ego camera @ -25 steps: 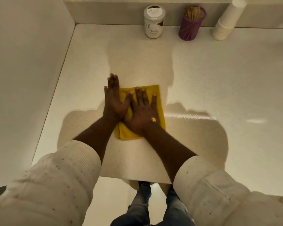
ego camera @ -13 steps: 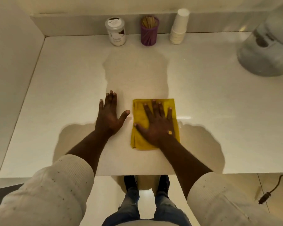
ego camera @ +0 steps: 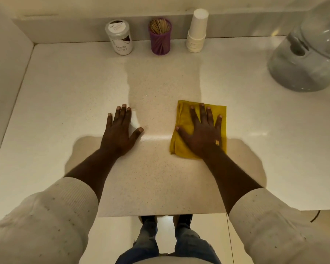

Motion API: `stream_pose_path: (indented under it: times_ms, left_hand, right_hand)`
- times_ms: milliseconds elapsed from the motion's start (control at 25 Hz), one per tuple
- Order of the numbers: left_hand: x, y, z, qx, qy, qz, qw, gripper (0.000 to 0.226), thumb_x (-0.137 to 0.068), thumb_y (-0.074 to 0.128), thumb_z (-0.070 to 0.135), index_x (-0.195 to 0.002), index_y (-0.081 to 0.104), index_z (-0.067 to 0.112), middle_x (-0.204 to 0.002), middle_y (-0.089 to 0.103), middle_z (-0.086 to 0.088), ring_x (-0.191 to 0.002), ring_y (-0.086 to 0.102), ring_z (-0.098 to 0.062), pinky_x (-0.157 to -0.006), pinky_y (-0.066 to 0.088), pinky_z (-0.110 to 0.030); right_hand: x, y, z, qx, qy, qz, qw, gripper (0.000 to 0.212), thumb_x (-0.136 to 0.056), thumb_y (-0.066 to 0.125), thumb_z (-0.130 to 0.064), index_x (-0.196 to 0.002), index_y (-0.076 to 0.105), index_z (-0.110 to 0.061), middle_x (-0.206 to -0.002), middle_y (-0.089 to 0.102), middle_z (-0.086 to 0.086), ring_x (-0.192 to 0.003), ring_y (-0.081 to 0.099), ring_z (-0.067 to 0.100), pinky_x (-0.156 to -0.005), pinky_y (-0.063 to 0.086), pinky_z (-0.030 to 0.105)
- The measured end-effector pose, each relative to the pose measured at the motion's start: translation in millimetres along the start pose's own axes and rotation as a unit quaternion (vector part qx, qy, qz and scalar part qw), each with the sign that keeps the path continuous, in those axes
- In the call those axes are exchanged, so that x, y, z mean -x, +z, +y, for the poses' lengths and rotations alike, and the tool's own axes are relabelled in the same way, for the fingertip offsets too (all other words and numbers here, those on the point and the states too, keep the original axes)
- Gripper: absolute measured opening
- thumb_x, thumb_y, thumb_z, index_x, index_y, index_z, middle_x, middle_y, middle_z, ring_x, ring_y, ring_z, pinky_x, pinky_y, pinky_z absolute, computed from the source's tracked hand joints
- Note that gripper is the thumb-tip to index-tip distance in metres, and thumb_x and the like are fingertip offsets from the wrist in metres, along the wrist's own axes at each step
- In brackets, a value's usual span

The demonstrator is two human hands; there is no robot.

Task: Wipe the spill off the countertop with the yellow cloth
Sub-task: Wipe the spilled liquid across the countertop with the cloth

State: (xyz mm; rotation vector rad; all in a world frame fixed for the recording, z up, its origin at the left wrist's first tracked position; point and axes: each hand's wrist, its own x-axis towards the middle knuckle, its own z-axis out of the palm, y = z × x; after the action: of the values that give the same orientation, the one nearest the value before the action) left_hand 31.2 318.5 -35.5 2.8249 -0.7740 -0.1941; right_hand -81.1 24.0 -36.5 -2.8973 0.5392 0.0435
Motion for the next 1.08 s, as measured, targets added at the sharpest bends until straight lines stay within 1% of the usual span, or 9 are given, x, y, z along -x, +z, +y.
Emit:
stream_pose_path:
  times_ms: [80, 160, 320, 520, 720, 920, 1080]
  left_hand:
    - [-3.6, 0.1, 4.3, 0.003, 0.002, -0.005, 1.0, 0.089, -0.097, 0.021, 0.073, -0.161, -0.002, 0.015, -0.17, -0.004, -0.006, -0.157, -0.008, -0.019, -0.127, 0.001, -0.049]
    - [-4.6, -2.2, 6.9, 0.007, -0.002, -0.007, 1.0, 0.09, -0.096, 0.019, 0.074, -0.161, -0.002, 0.015, -0.17, -0.004, -0.006, -0.157, -0.008, -0.019, -0.127, 0.002, -0.05]
    - [-3.8, -3.1, 9.6, 0.01, -0.006, -0.012, 1.0, 0.094, -0.094, 0.015, 0.077, -0.161, -0.001, 0.014, -0.17, -0.003, -0.005, -0.157, -0.008, -0.019, -0.127, 0.001, -0.049]
    - [-17.0, -5.6, 2.4, 0.012, -0.007, -0.017, 1.0, 0.089, -0.097, 0.021, 0.072, -0.161, -0.002, 0.014, -0.17, -0.004, -0.005, -0.156, -0.009, -0.019, -0.128, 0.002, -0.049]
    - [-42.5, -20.7, -20.2, 0.021, -0.006, -0.006, 1.0, 0.089, -0.097, 0.021, 0.071, -0.161, 0.0, 0.013, -0.17, -0.004, -0.005, -0.156, -0.008, -0.019, -0.128, 0.001, -0.046]
    - [-60.0, -32.1, -75.4, 0.029, -0.041, 0.016, 0.999, 0.089, -0.097, 0.023, 0.07, -0.161, -0.001, 0.013, -0.17, -0.003, -0.005, -0.157, -0.007, -0.019, -0.128, 0.001, -0.047]
    - [-59.7, -35.4, -104.9, 0.13, -0.079, 0.058, 0.987, 0.089, -0.096, 0.03, 0.068, -0.161, 0.001, 0.015, -0.17, 0.0, -0.003, -0.157, -0.005, -0.017, -0.128, 0.002, -0.046]
  right_hand:
    - [5.2, -1.7, 17.9, 0.002, 0.026, 0.006, 1.0, 0.096, -0.087, 0.016, -0.09, -0.163, 0.005, -0.031, -0.171, 0.002, 0.006, -0.156, 0.0, 0.03, -0.121, -0.002, 0.065]
    - [10.0, -3.5, 28.3, 0.006, 0.043, 0.001, 0.999, 0.097, -0.086, 0.014, -0.09, -0.162, 0.002, -0.033, -0.171, -0.001, 0.005, -0.156, -0.002, 0.029, -0.121, -0.003, 0.064]
    - [11.8, -4.5, 30.3, 0.011, 0.047, -0.008, 0.999, 0.097, -0.086, 0.013, -0.091, -0.162, -0.003, -0.033, -0.171, -0.005, 0.005, -0.156, -0.005, 0.028, -0.121, -0.004, 0.064]
    - [-6.9, -2.9, 19.3, 0.017, 0.045, -0.014, 0.999, 0.097, -0.086, 0.013, -0.091, -0.162, -0.005, -0.033, -0.171, -0.007, 0.005, -0.156, -0.006, 0.029, -0.121, -0.006, 0.064]
    - [-60.9, -1.9, -24.5, 0.013, 0.027, -0.021, 0.999, 0.097, -0.085, 0.013, -0.089, -0.162, -0.003, -0.032, -0.171, -0.005, 0.007, -0.156, -0.006, 0.029, -0.12, -0.005, 0.065]
    - [-115.4, 10.3, -87.2, 0.019, -0.005, -0.029, 0.999, 0.098, -0.084, 0.009, -0.09, -0.162, -0.002, -0.031, -0.171, -0.004, 0.008, -0.156, -0.006, 0.03, -0.119, -0.006, 0.066]
    - [-149.3, 23.9, -154.3, 0.005, -0.055, -0.03, 0.998, 0.098, -0.086, 0.012, -0.089, -0.163, -0.001, -0.03, -0.171, -0.005, 0.009, -0.156, -0.007, 0.031, -0.119, -0.008, 0.066]
